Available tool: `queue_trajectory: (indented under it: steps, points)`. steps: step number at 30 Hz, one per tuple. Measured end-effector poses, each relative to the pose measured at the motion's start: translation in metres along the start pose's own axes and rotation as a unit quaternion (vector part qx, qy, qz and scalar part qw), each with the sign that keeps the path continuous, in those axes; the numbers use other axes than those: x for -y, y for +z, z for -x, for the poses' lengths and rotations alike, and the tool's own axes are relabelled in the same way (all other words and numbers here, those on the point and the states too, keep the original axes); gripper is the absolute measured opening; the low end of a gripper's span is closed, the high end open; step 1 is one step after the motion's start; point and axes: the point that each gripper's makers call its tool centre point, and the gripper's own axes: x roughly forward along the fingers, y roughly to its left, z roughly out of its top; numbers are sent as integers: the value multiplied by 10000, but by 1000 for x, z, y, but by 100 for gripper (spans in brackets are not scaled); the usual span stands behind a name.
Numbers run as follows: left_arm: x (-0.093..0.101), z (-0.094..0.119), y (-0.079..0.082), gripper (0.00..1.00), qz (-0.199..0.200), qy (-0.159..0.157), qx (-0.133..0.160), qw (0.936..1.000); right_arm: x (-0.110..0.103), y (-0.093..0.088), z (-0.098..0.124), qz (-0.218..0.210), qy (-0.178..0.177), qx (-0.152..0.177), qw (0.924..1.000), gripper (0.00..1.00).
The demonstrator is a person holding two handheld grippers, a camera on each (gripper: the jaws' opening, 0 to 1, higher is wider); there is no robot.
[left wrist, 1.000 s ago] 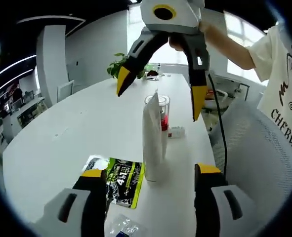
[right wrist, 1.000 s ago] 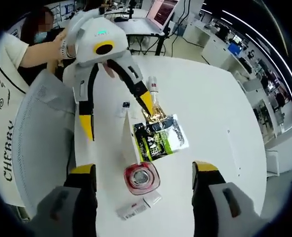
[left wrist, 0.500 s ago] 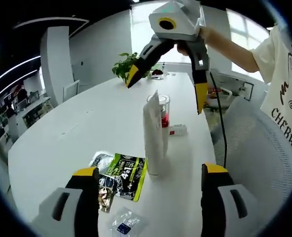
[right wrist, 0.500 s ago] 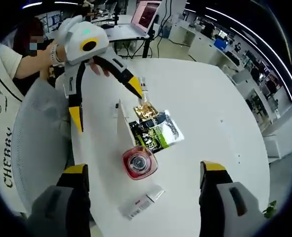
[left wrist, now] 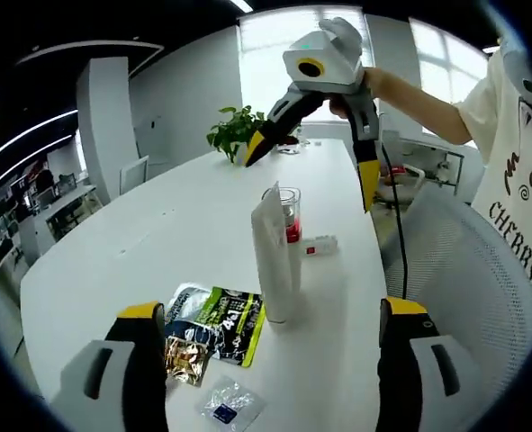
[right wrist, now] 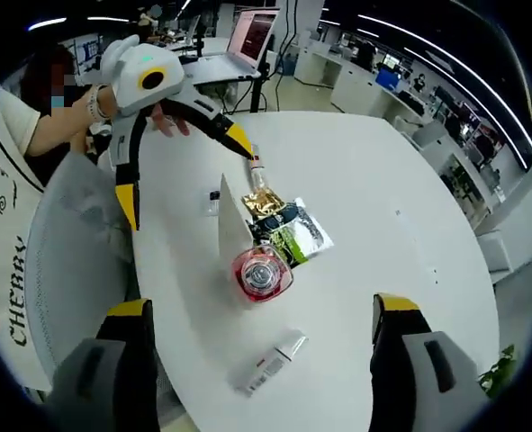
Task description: Arrange the skincare products in the storage area until every visible bottle or jar stands upright without overlapping.
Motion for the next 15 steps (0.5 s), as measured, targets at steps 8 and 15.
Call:
queue_trajectory:
  steps: [8, 15]
  points:
    - [-3, -3, 1, 99, 107, 101, 55, 9999, 4, 6, 11, -188, -96, 304, 9993, 100]
    - [3, 15, 6, 99, 166, 319, 151, 9992, 6, 3, 15, -308, -153, 371, 9987, 100]
